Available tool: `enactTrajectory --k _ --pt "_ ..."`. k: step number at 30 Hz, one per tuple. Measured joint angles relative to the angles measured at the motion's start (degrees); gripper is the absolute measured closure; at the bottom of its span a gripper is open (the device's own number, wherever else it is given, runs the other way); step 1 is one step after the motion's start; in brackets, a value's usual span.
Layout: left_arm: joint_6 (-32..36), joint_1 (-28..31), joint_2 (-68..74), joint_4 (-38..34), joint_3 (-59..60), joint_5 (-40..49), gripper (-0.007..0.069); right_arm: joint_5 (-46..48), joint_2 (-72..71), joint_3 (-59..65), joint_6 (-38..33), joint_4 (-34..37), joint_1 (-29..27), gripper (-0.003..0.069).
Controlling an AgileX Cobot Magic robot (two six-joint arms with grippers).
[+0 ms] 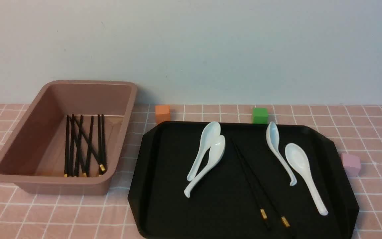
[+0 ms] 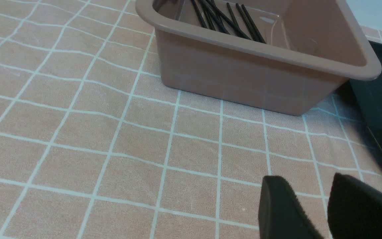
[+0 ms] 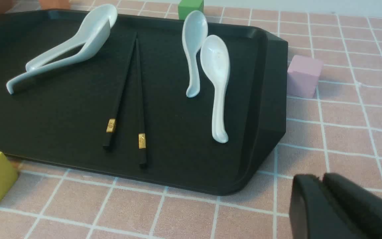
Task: On pink tablecloth take chopsticks from black tray and put them in box.
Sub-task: 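Move the gripper over the chopsticks on the black tray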
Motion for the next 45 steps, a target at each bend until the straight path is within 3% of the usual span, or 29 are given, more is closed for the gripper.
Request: enactTrajectory --k 31,39,42,45 --pt "0.0 0.0 0.0 0.0 0.0 0.0 0.0386 -2.18 0.0 0.24 0.43 -0.85 0.0 0.0554" --pt "0.0 0.0 0.0 0.0 0.0 0.0 0.0386 -19.82 0.0 0.67 13.02 15.09 0.0 0.0543" --pt "0.0 0.0 0.0 0.0 0.0 0.0 0.0386 -23.34 0.0 0.67 14.7 16.46 0.0 0.054" --pt "0.0 0.0 0.0 0.0 0.0 0.0 0.0386 -20.83 0.07 -0.91 18.03 17.53 0.0 0.054"
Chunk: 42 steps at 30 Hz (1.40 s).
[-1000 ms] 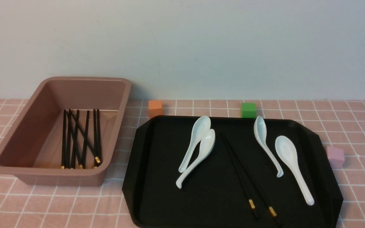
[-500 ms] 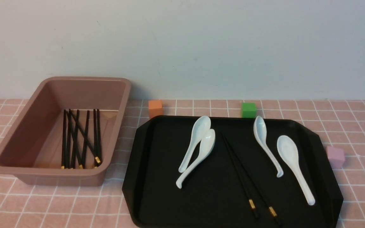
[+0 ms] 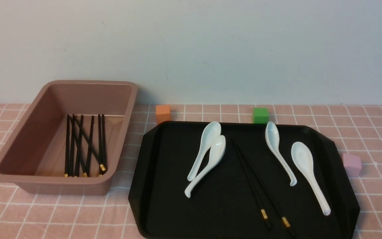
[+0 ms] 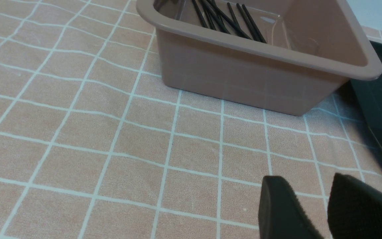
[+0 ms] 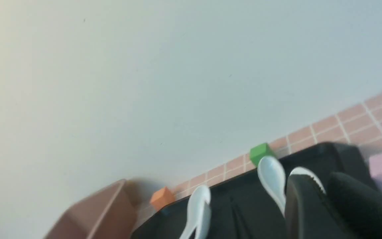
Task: On pink tablecloth take chopsticks from black tray and put them in box.
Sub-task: 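Move the gripper over the chopsticks on the black tray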
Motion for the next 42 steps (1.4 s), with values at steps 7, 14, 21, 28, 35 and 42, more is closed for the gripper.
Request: enactTrajectory --k 7,14,21,28,35,42 --pt "0.0 0.0 0.0 0.0 0.0 0.0 0.0386 24.95 15.41 -20.28 -3.42 -3.64 0.0 0.054" --pt "0.0 0.0 0.0 0.0 0.0 0.0 0.0386 55.52 45.56 -43.1 -15.44 -7.66 0.0 0.0538" --pt "0.0 0.0 0.0 0.0 0.0 0.0 0.0386 56.87 65.89 -50.65 -16.69 -8.05 0.17 0.0538" --pt "0.0 0.0 0.0 0.0 0.0 0.0 0.0386 49.83 81.73 -56.14 -12.54 -9.02 13.04 0.0536" --pt "0.0 0.0 0.0 0.0 0.0 0.0 0.0386 48.2 94.37 -64.76 -1.73 -18.94 24.21 0.0456" --pt "0.0 0.0 0.0 0.0 0.0 0.0 0.0386 45.93 103.65 -68.92 4.23 -23.16 24.05 0.0183"
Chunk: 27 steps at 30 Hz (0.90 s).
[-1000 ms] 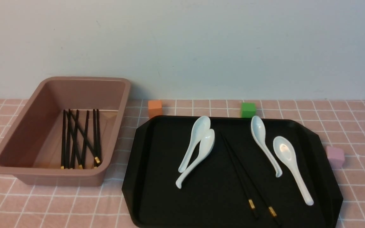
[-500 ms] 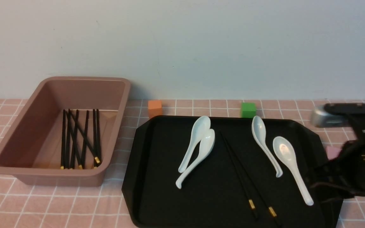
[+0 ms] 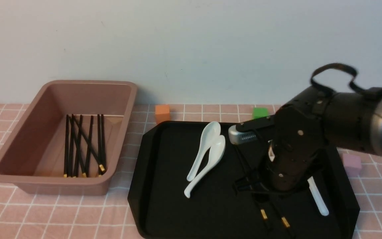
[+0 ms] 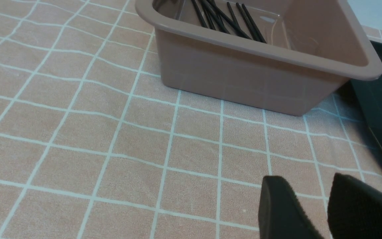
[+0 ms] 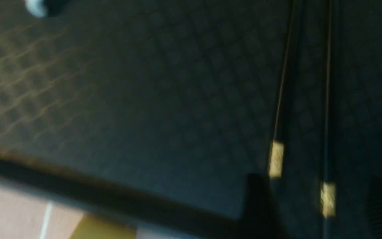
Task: On pink tablecloth take chopsticks from black tray and put them in box.
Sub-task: 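Move the gripper over the chopsticks on the black tray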
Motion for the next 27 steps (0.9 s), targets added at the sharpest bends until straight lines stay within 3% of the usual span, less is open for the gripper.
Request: enactTrajectory --k 1,5,11,21,27 --pt "0.0 0.0 0.0 0.0 0.0 0.0 0.0386 -1.04 1.14 -0.2 0.1 -0.07 -0.23 0.0133" --pt "0.0 0.0 0.0 0.0 0.0 0.0 0.0386 -3.4 4.87 -0.7 0.27 -0.36 -1.44 0.0043" --pt "0.0 0.0 0.0 0.0 0.0 0.0 0.0386 -5.23 8.44 -1.24 0.39 0.09 -3.9 0.0055" --pt "0.0 0.0 0.0 0.0 0.0 0.0 0.0386 -5.81 9.94 -2.29 0.34 1.52 -4.0 0.0206" --pt "0.0 0.0 0.0 0.0 0.0 0.0 0.0386 -6.06 10.06 -2.57 0.34 1.29 -3.84 0.0414"
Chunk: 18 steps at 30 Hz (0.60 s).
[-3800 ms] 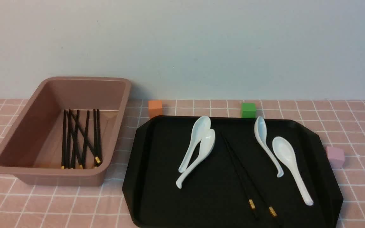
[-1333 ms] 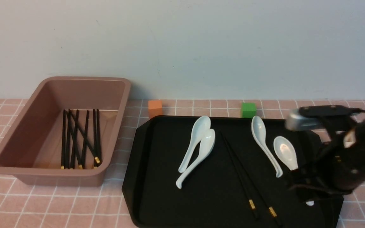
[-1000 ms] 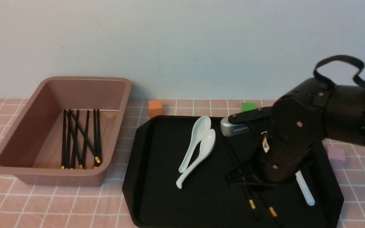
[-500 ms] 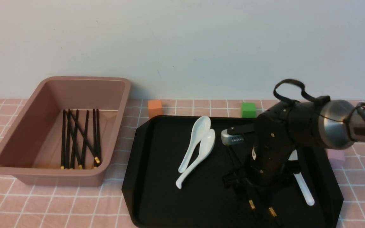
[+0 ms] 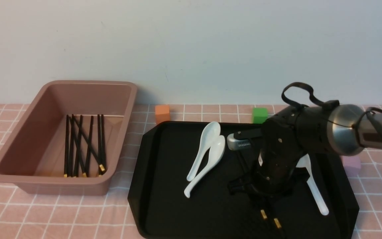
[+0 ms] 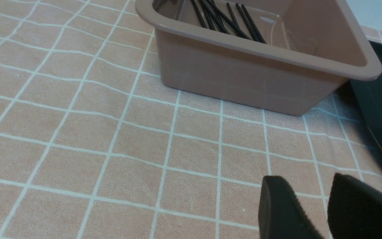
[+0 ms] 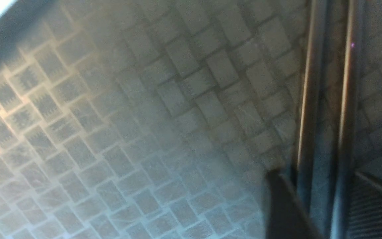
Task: On pink tablecloth take chopsticks from black tray and put them in box.
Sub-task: 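Move the gripper over the chopsticks on the black tray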
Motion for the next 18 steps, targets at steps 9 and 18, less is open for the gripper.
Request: enactTrajectory --k 9,18 --pt "0.0 0.0 0.0 0.0 0.0 0.0 0.0386 0.24 -0.15 -0.06 -0.66 -0.83 0.0 0.0528" --pt "0.0 0.0 0.0 0.0 0.0 0.0 0.0386 4.06 -5.82 1.02 -0.9 -4.51 0.0 0.0528"
